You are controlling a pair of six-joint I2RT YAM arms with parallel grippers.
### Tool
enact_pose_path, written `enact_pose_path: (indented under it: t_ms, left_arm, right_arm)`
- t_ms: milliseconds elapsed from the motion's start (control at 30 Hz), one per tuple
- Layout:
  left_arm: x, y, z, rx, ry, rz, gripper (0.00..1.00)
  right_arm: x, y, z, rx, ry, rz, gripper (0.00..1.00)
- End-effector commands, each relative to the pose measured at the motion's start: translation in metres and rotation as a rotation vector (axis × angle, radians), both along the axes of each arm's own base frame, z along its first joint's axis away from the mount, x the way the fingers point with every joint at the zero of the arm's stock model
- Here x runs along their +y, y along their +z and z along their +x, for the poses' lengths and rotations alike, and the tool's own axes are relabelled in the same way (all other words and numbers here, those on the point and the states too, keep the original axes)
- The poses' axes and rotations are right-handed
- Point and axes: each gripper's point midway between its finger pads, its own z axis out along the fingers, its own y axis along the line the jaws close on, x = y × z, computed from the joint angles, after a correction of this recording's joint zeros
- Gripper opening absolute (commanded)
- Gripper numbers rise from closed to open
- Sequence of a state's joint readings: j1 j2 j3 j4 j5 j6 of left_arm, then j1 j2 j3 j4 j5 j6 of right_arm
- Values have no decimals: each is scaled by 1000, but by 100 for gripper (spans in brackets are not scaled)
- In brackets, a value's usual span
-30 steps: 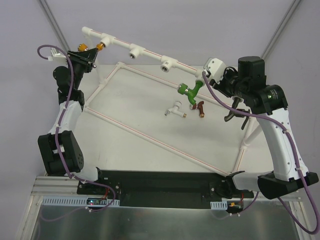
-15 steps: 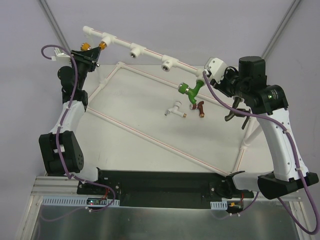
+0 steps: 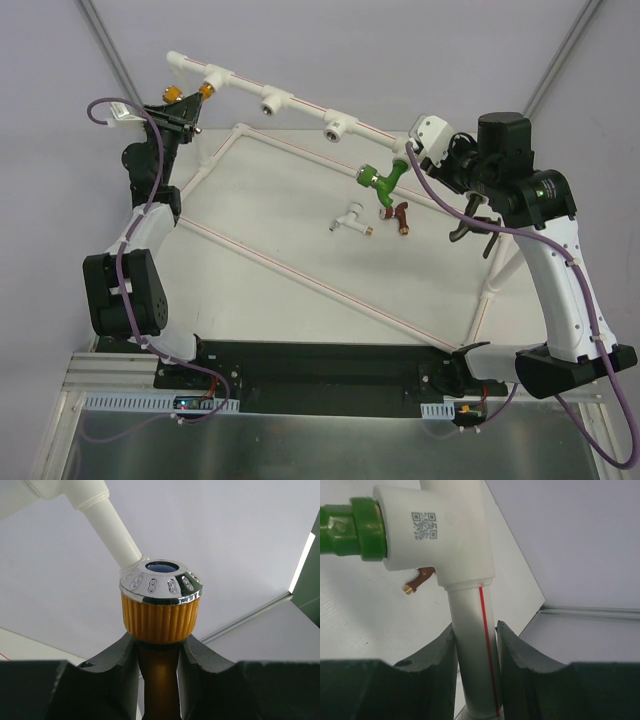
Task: Install the water faucets
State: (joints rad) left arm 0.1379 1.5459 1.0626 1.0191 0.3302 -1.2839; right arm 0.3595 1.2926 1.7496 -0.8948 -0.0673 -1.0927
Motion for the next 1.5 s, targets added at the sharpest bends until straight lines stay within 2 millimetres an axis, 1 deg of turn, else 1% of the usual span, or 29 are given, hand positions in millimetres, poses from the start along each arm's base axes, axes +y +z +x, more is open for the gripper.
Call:
enact_pose_path:
  t_ms: [0,67,167,300,433,533,567,767,900,1033,1133,1300,1367,1400,1433,1467]
  left_arm:
    - [-41,5,-5,-68,-111,-37,0]
    - [-44,3,-5,-67,-112,-20,0]
    - [-44,-8,-2,-41,-99,-6,0]
    - [-42,-31,1,7,-89,-19,0]
    - [-42,-41,4,15,-85,-24,0]
    - [-45,-44,6,13,-92,22,0]
    - [-45,-50,8,34,-87,44,0]
    - [-48,-48,11,24,-87,112,0]
    - [-50,-49,11,24,-86,142,0]
    - [-50,-51,11,22,-72,211,0]
    - [-51,-54,12,13,-58,300,0]
    - [-51,-57,10,-2,-39,387,0]
    - [-52,-63,11,-3,-31,443,0]
    - [-52,-62,10,-13,-28,472,0]
    - [-52,-63,10,-34,-13,538,0]
    - [-52,-68,10,-18,-15,567,0]
  right_arm:
    - [13,7,-12,10,19,104,2]
    - [14,7,-12,11,22,103,2]
    - [14,7,-12,11,23,103,2]
    - [13,6,-12,10,19,99,2]
    - [13,7,-12,6,17,100,2]
    - [14,7,-12,9,24,102,2]
    - [14,7,-12,9,23,101,2]
    - [14,7,-13,8,24,100,2]
    - [13,8,-13,6,24,100,2]
    - [14,8,-14,7,27,100,2]
    - [15,8,-14,5,31,100,2]
    - [16,8,-15,5,37,101,2]
    - [16,9,-15,3,37,99,2]
    - [16,9,-15,3,38,99,2]
    - [15,9,-16,3,37,99,2]
    - [16,8,-16,4,38,99,2]
